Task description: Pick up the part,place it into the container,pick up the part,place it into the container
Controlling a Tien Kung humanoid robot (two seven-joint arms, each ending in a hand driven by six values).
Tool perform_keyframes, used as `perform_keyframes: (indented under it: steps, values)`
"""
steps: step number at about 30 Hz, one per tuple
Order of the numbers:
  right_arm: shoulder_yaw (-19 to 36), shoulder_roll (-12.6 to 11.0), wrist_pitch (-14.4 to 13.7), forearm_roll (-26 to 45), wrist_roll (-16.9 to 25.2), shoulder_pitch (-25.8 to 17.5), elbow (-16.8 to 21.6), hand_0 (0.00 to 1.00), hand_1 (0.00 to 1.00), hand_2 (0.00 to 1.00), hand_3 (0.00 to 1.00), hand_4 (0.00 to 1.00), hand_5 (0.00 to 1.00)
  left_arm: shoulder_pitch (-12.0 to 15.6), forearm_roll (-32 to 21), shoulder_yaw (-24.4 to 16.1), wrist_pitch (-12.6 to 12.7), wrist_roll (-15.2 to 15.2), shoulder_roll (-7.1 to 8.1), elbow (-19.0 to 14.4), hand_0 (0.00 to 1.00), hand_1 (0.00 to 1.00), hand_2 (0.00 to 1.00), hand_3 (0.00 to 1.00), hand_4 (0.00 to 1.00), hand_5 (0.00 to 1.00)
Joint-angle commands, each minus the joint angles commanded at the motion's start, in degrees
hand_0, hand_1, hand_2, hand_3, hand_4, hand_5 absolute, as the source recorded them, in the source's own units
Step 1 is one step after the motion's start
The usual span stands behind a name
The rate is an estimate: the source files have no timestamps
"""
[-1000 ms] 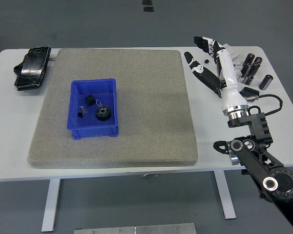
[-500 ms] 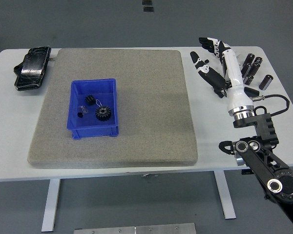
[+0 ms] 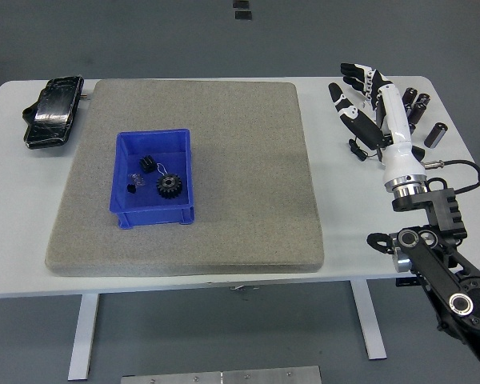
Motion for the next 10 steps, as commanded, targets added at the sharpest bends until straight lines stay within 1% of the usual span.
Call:
perform_keyframes:
  steps: [1, 6, 7, 10]
  values:
    - [0.1, 0.0, 0.1, 0.3, 0.1, 0.0, 0.0, 0.835, 0.769, 0.766, 0.777, 0.765, 0.539, 0.0, 0.1, 0.0, 0.0, 0.0, 0.0, 0.0, 0.665, 0.643, 0.638, 0.588, 0.709, 0.55]
    - [0.7, -0.1, 0.3, 0.9, 0.2, -0.2, 0.2, 0.835, 0.769, 0.766, 0.777, 0.765, 0.539, -0.4, 0.3, 0.1, -0.1, 0.0, -0.02, 0.0, 0.665, 0.643, 0.638, 0.588, 0.709, 0.55]
    - [0.8, -0.1, 0.3, 0.9, 0.2, -0.2, 0.2, 0.834, 0.768, 0.765, 0.808, 0.766, 0.539, -0.4, 0.2, 0.2, -0.1, 0.0, -0.03, 0.0, 0.665, 0.642, 0.637, 0.588, 0.71, 0.55]
    - [1.0, -0.1, 0.4, 0.8, 0.1, -0.3, 0.4, 0.834, 0.768, 0.765, 0.808, 0.766, 0.539, -0.5, 0.2, 0.2, -0.2, 0.0, -0.06, 0.0, 0.665, 0.642, 0.637, 0.588, 0.71, 0.55]
